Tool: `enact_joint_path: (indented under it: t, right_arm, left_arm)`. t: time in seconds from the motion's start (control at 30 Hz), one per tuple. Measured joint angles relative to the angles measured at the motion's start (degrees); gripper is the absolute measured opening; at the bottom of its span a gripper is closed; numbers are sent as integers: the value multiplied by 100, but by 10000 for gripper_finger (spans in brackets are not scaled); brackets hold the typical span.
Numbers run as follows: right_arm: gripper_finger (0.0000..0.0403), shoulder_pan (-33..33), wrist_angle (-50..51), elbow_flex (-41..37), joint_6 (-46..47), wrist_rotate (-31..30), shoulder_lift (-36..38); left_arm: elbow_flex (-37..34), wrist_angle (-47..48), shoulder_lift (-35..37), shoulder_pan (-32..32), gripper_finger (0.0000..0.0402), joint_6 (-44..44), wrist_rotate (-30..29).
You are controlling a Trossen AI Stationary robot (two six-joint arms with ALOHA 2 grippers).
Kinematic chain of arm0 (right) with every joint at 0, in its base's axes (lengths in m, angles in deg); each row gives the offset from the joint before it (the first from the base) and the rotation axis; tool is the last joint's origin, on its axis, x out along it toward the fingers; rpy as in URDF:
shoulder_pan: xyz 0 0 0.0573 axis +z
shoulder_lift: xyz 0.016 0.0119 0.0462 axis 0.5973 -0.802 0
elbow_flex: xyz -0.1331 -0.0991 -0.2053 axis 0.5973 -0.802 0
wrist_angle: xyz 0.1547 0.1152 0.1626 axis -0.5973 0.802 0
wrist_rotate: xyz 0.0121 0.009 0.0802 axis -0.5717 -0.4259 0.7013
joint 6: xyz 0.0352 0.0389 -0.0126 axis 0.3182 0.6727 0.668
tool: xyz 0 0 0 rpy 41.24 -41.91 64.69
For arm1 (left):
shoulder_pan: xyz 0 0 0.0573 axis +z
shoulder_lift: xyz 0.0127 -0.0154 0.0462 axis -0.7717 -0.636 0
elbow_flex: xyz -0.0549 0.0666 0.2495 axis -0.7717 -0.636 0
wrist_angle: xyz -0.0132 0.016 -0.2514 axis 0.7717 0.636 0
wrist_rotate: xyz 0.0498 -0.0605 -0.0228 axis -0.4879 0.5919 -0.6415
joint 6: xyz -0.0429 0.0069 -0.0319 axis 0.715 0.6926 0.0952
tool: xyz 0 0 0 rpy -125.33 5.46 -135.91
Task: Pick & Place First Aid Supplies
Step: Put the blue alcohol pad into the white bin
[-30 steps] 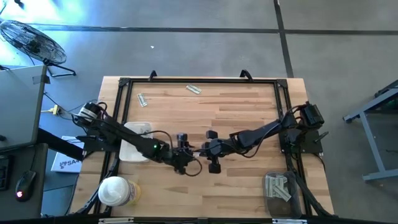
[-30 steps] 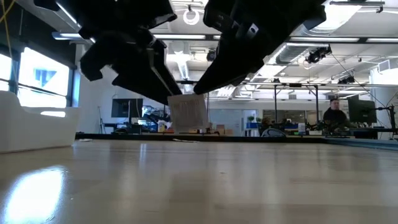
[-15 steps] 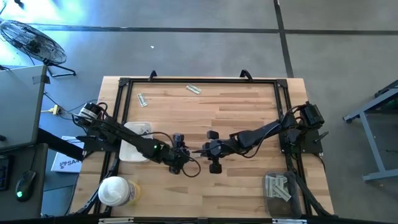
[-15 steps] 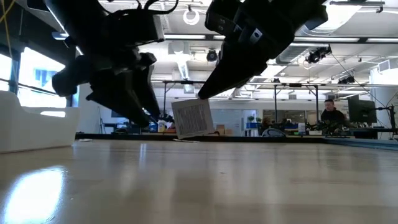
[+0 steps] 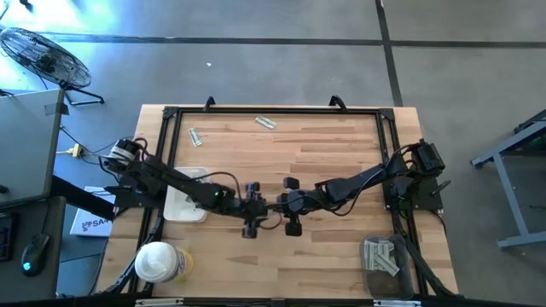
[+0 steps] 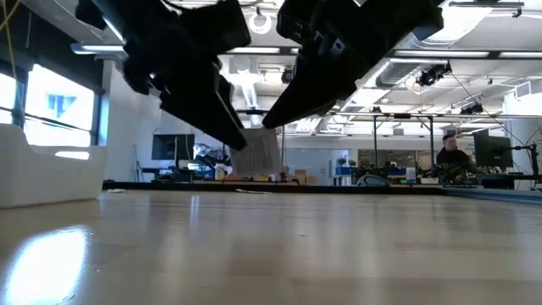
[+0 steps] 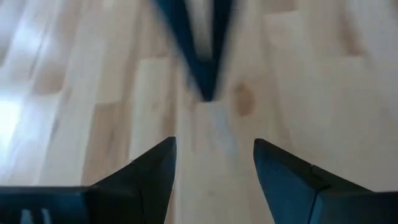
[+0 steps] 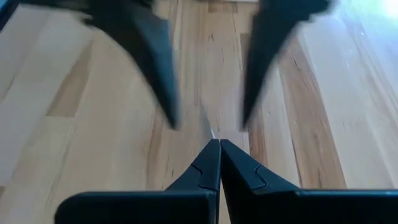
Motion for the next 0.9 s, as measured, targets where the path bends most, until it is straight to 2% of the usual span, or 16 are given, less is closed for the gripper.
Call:
enact_joint_path:
  t: [0.17, 0.27, 0.37, 0.5, 0.53, 0.73, 0.9]
  right_arm:
    - [2, 0, -130, 0, -2, 102, 2]
    - [1, 0, -120, 0, -2, 126, 2]
    - [2, 0, -124, 0, -2, 127, 2]
    - [1, 0, -121, 0, 2, 126, 2]
    - [1, 0, -121, 0, 2, 116, 2]
    - [22, 47, -240, 0, -116, -159, 2]
    - [69, 218, -658, -2, -513, -369, 2]
  left_arm:
    - [0, -8, -141, 204, 204, 195, -17]
    - [0, -91, -236, 201, 177, 82, 26]
    - [0, -114, -234, 186, 125, -92, 27]
    - [0, -139, -225, 187, 27, -114, 30]
    - [0, -143, -223, 188, 14, -120, 28]
    - [0, 110, -214, 186, 6, -208, -154]
    - [178, 1006, 39, 87, 3, -6, -378]
